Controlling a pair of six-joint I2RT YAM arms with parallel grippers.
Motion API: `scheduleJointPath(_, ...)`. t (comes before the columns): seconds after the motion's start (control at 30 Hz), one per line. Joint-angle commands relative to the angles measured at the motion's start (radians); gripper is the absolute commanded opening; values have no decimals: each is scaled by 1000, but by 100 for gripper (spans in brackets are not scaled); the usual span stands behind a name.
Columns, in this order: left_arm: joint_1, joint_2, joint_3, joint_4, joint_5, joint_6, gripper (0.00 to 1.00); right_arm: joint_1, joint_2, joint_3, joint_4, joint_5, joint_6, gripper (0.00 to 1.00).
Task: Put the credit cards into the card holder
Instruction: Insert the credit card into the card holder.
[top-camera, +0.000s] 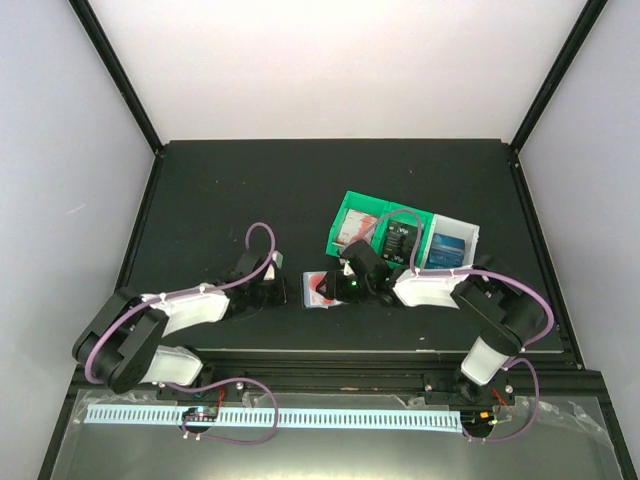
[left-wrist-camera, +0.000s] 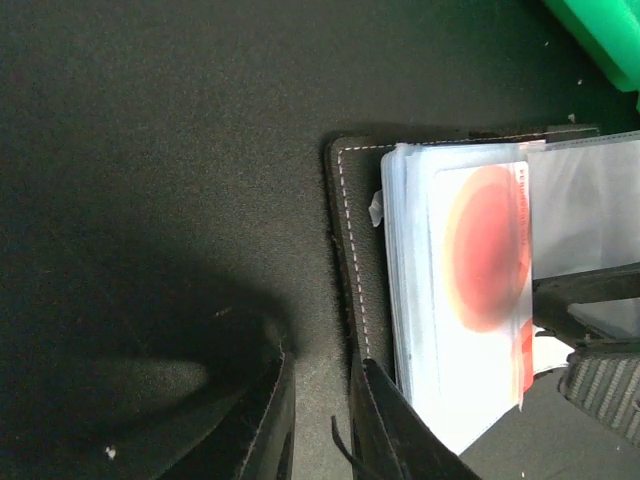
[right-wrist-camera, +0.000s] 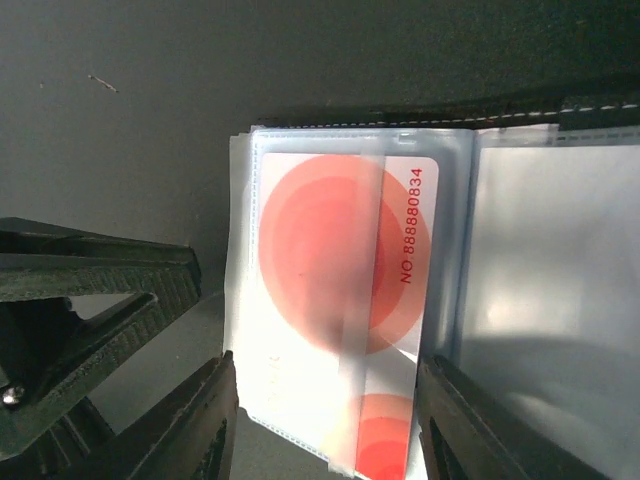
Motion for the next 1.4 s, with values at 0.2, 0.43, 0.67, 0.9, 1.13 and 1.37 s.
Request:
scheduleJointPath(0.2, -3, -15, 7, -7, 39, 53, 23, 54, 41, 110, -140, 77, -52, 48)
scheduleJointPath(0.43, -4, 22, 11, 18, 78, 67, 24, 77, 71, 175, -192, 67, -110, 46)
scheduleJointPath(0.67, -4, 18, 7, 17, 83, 79, 24, 96, 102, 219, -217, 46, -153, 46)
scheduleJointPath(0.9, -4, 11, 1, 16, 87, 83, 25, 110, 109, 230, -214, 85, -133, 45)
scheduleJointPath(1.13, -4, -62, 4, -34, 33, 86, 33, 110, 26, 209, -300, 249, -123, 36)
scheduleJointPath(1.37, -4, -110, 12, -43, 35, 88, 43, 115, 60, 243, -355, 267, -131, 19)
